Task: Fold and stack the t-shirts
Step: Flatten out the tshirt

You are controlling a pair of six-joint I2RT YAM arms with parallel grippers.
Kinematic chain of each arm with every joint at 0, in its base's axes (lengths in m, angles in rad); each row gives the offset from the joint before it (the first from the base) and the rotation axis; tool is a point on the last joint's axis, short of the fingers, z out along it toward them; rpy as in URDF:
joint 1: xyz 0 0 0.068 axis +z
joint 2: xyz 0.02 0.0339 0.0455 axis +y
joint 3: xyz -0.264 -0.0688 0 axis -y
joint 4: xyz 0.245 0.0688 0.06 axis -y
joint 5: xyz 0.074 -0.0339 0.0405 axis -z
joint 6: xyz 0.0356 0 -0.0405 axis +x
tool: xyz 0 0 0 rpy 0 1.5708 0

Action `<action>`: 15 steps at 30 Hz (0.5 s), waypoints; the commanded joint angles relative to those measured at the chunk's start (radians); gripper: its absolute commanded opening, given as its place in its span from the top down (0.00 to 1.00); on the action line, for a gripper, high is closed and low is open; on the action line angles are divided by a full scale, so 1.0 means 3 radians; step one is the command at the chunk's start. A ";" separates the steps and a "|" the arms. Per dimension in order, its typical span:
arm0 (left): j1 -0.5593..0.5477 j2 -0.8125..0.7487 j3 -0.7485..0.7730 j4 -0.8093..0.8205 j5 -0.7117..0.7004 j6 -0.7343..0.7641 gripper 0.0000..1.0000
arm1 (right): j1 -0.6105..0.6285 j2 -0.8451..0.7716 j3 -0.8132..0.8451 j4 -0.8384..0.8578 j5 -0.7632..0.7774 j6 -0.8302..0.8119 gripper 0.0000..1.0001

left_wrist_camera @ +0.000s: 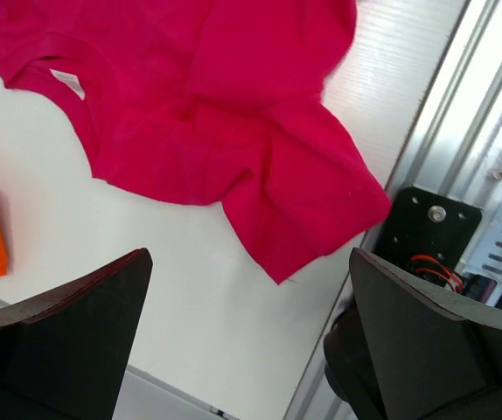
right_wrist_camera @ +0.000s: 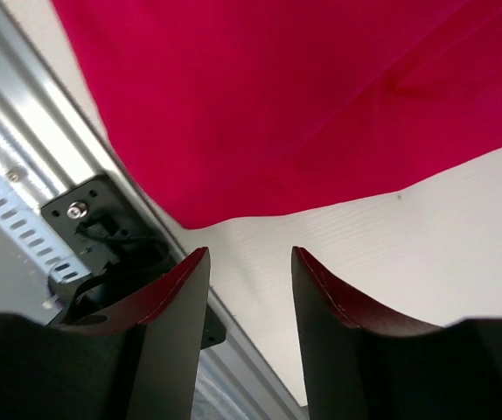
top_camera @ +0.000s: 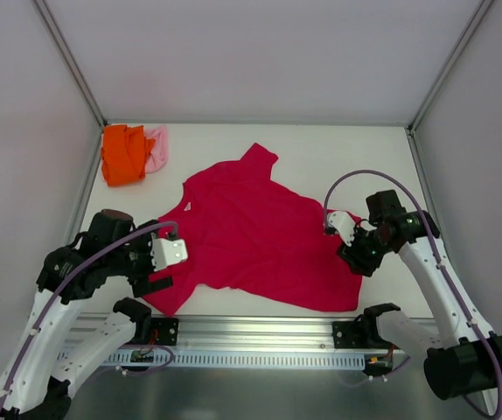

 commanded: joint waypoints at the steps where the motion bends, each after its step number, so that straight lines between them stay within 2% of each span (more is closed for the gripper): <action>1: 0.0015 0.0320 -0.0039 0.0467 0.0006 -0.0050 0.01 | 0.0020 0.0170 0.0052 0.0510 0.0203 0.0209 0.54; 4: 0.0015 0.0963 -0.0131 0.0865 -0.0101 -0.0111 0.01 | 0.0020 0.0400 0.0042 0.0735 0.0336 0.0245 0.55; 8: 0.0015 0.1567 -0.0137 0.1815 -0.0372 -0.0239 0.01 | 0.0020 0.0671 0.0047 0.1362 0.0566 0.0489 0.56; 11: 0.0015 0.2262 0.0260 0.1899 -0.0484 -0.0397 0.01 | 0.0025 0.0962 0.0159 0.1671 0.0766 0.0623 0.55; 13: 0.0015 0.2757 0.0440 0.1950 -0.0648 -0.0490 0.07 | 0.0025 0.1101 0.0220 0.1793 0.0923 0.0690 0.58; 15: 0.0015 0.3040 0.0640 0.2037 -0.0837 -0.0531 0.12 | 0.0025 0.1296 0.0317 0.1917 0.0981 0.0741 0.61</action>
